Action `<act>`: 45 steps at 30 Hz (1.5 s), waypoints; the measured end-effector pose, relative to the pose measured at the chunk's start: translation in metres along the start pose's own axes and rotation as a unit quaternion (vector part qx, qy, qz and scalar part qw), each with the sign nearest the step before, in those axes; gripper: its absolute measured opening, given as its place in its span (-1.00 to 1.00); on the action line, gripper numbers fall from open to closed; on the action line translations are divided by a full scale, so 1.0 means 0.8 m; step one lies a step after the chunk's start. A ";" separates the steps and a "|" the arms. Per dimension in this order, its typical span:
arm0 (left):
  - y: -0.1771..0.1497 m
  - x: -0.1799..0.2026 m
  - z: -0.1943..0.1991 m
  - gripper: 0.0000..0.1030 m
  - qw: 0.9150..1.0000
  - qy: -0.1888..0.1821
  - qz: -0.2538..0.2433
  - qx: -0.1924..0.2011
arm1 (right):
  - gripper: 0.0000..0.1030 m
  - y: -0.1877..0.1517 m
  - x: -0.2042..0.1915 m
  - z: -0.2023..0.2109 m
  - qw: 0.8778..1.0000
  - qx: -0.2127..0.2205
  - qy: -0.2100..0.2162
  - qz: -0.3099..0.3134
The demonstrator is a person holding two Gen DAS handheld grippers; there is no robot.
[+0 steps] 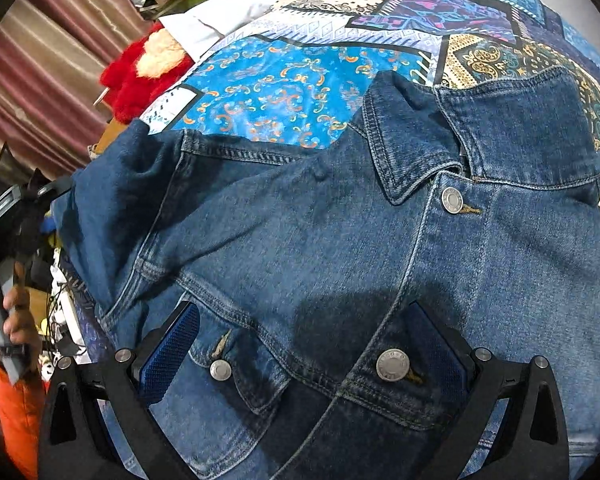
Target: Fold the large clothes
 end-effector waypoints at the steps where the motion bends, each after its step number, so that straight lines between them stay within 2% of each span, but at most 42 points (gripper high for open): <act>1: 0.006 0.011 0.001 -0.83 0.999 0.038 -0.024 0.007 | 0.99 0.000 0.000 0.002 1.000 0.000 0.000 0.002; 4: 0.014 0.057 0.014 -0.84 0.992 0.076 -0.095 0.042 | 0.99 -0.005 0.001 0.020 1.000 0.007 0.008 0.008; 6: 0.010 0.103 0.028 -0.85 0.982 0.083 -0.154 0.069 | 0.99 -0.009 0.006 0.040 1.000 0.023 0.002 0.010; 9: -0.008 0.166 0.048 -0.86 0.967 0.073 -0.223 0.102 | 0.99 -0.017 0.021 0.075 0.999 0.046 -0.017 0.010; 11: -0.028 0.208 0.055 -0.86 0.957 0.054 -0.263 0.110 | 0.99 -0.025 0.036 0.102 0.997 0.062 -0.037 0.009; 14: -0.070 0.251 0.043 -0.85 0.951 0.000 -0.300 0.072 | 0.99 -0.038 0.058 0.136 0.995 0.081 -0.064 0.008; 16: -0.103 0.269 0.019 -0.85 0.945 -0.002 -0.325 0.040 | 0.99 -0.048 0.072 0.153 0.993 0.090 -0.074 0.005; 18: -0.127 0.269 -0.008 -0.75 0.942 0.006 -0.334 0.008 | 0.99 -0.061 0.085 0.171 0.992 0.096 -0.080 -0.003; 19: -0.135 0.266 -0.019 -0.51 0.943 0.009 -0.332 -0.011 | 0.99 -0.068 0.090 0.176 0.992 0.098 -0.081 -0.005; 20: -0.141 0.261 -0.026 -0.18 0.944 0.012 -0.329 -0.024 | 0.99 -0.075 0.096 0.182 0.992 0.098 -0.081 -0.009; 22: -0.155 0.248 -0.038 0.19 0.948 0.009 -0.313 -0.058 | 0.99 -0.087 0.103 0.184 0.992 0.094 -0.080 -0.013; 26: -0.159 0.224 -0.027 0.30 0.955 0.007 -0.286 -0.080 | 0.99 -0.108 0.114 0.179 0.993 0.084 -0.078 -0.021; 29: -0.132 0.197 0.004 0.58 0.968 0.001 -0.244 -0.058 | 0.99 -0.115 0.119 0.171 0.994 0.077 -0.071 -0.029; 32: -0.088 0.161 0.025 0.70 0.983 -0.012 -0.182 -0.033 | 0.99 -0.113 0.123 0.165 0.994 0.079 -0.065 -0.039; 35: -0.049 0.127 0.015 0.70 0.991 -0.032 -0.118 -0.049 | 0.99 -0.104 0.125 0.158 0.994 0.079 -0.058 -0.047; 39: -0.016 0.086 -0.023 0.70 0.995 -0.055 -0.024 -0.076 | 1.00 -0.090 0.123 0.147 0.994 0.075 -0.055 -0.051; 43: -0.001 0.066 -0.061 0.70 0.995 -0.056 0.024 -0.085 | 0.99 -0.076 0.118 0.136 0.995 0.072 -0.060 -0.044; 45: 0.005 0.062 -0.080 0.70 0.994 -0.049 0.031 -0.089 | 0.99 -0.070 0.115 0.131 0.995 0.072 -0.061 -0.040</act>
Point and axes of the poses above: each gripper's, at about its wrist camera, not at the fingertips, and z roughly against the way its jaws point, x to its right, y to its top, the point moved 2 cm from there along -z, roughly the way its jaws point, and after that the axes turned 2 degrees about -y, right-handed, at the moved point
